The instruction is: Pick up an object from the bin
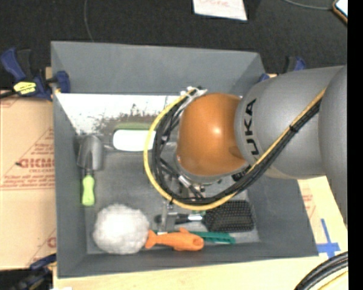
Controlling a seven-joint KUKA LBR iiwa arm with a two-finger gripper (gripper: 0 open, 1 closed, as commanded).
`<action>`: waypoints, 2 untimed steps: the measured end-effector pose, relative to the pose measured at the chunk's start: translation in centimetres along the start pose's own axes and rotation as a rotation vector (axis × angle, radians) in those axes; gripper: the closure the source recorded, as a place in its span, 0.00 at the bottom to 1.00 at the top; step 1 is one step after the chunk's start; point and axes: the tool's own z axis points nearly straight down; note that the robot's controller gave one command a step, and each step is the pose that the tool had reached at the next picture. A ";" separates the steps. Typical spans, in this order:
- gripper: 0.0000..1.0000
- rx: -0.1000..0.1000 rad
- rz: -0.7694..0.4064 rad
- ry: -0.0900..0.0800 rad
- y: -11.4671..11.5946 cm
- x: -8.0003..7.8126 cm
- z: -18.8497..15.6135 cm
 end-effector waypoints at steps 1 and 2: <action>0.00 -0.003 -0.065 0.005 10.5 -1.4 5.0; 0.00 0.001 0.011 -0.003 6.6 0.1 5.5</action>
Offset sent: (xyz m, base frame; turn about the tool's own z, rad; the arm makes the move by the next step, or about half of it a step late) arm -0.0012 0.0683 -0.0546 0.0105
